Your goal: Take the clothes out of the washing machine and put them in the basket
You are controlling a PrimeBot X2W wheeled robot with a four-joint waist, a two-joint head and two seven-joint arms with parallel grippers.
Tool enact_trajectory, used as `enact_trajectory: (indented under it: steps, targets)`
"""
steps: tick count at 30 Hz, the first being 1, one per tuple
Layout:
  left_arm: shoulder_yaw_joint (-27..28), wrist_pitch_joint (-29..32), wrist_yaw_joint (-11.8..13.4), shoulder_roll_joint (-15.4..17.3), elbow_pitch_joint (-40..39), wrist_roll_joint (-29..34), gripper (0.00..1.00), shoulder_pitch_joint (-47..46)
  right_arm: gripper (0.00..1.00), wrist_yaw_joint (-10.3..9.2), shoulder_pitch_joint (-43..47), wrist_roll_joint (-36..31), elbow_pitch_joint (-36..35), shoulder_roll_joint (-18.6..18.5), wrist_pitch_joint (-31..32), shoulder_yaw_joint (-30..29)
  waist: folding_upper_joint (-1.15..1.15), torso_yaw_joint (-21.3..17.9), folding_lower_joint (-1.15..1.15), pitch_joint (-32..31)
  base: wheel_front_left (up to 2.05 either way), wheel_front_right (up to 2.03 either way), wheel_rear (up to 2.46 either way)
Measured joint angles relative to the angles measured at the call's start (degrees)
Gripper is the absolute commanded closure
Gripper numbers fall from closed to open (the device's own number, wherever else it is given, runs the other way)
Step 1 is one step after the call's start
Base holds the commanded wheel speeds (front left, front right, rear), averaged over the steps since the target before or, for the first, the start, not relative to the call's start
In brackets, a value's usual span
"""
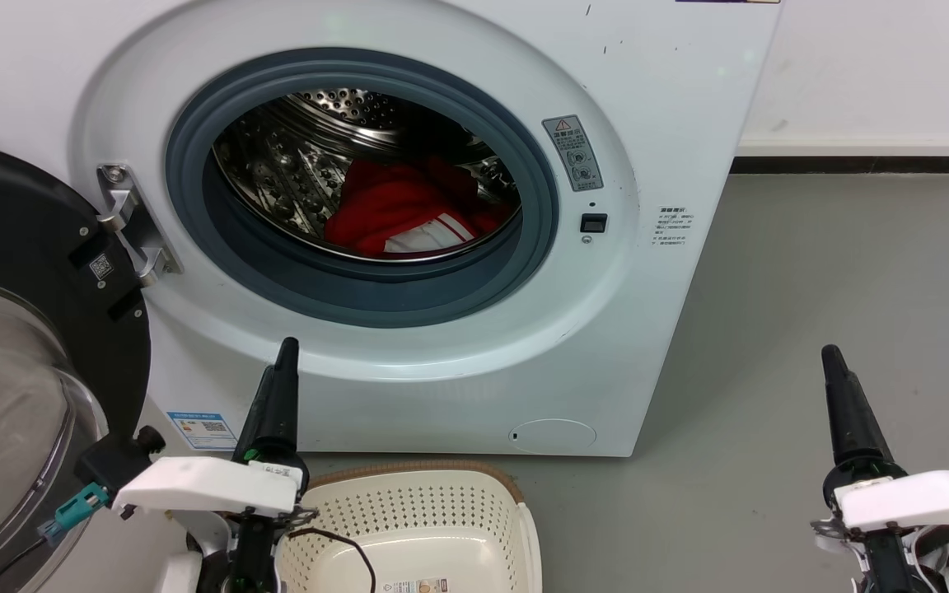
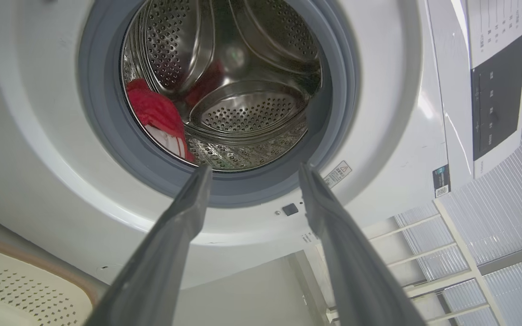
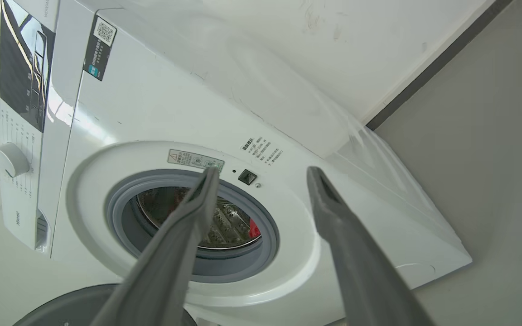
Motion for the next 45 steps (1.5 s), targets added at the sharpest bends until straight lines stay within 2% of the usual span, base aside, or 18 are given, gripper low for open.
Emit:
enact_trajectory:
  steps: [22,45]
  targets:
    - [-5.00,-3.98,2.54,0.03,0.22,22.45,0.00,-1.55,0.00,0.00,1.08,-23.82,-1.09,0.00,-4.11,1.01,0.00,-0.03,0.00,-0.11,0.00,0.00,0.00]
    - [-7.94,-7.49,3.83,0.05,2.57,38.05,0.00,-2.78,0.00,0.00,1.25,-40.95,0.41,0.00,-7.55,1.43,0.00,-0.05,0.00,-0.24,0.00,0.00,0.00]
